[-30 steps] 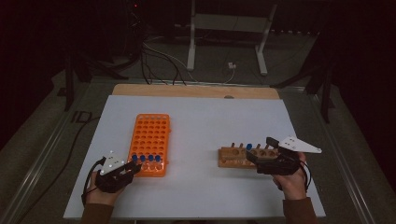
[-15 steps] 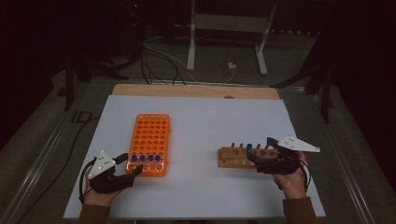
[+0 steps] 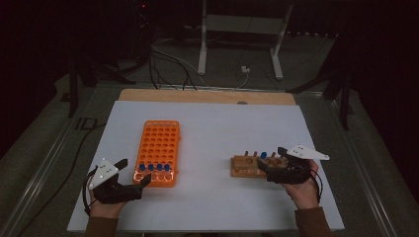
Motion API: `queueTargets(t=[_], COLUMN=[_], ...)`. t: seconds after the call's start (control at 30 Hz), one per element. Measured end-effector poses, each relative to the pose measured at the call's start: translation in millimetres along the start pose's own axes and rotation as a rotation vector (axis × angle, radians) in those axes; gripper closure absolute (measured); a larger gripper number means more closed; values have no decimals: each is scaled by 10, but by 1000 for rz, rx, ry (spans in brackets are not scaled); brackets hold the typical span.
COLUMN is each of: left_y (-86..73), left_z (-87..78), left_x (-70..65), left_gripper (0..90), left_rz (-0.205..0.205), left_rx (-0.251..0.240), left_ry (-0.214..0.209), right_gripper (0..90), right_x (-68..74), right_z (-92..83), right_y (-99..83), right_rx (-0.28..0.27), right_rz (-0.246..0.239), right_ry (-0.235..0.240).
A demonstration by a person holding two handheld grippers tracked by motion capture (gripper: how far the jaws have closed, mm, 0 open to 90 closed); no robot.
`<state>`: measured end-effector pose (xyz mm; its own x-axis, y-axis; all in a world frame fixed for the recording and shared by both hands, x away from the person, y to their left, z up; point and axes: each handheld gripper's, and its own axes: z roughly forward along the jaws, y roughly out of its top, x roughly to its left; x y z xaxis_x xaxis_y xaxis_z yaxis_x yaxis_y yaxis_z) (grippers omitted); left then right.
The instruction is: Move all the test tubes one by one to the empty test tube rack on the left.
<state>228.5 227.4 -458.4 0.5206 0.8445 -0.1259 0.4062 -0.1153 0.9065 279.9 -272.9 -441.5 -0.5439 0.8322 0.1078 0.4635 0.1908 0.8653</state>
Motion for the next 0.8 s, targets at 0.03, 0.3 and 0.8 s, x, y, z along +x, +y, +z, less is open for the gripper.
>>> queueTargets(t=[0.03,0.3,0.8], left_y=[1,5,26], left_z=[-2,10,21], left_x=[-3,-25,-65], left_gripper=[11,9,11], left_rz=[1,4,0], left_rx=[-2,-2,-4], left_ry=[5,7,-2], right_gripper=[58,109,690], right_x=[4,37,126], right_z=[10,104,199], right_y=[-5,-57,-100], right_rx=[6,44,44], right_rz=[-5,-19,-102], right_ry=[-2,-10,-15])
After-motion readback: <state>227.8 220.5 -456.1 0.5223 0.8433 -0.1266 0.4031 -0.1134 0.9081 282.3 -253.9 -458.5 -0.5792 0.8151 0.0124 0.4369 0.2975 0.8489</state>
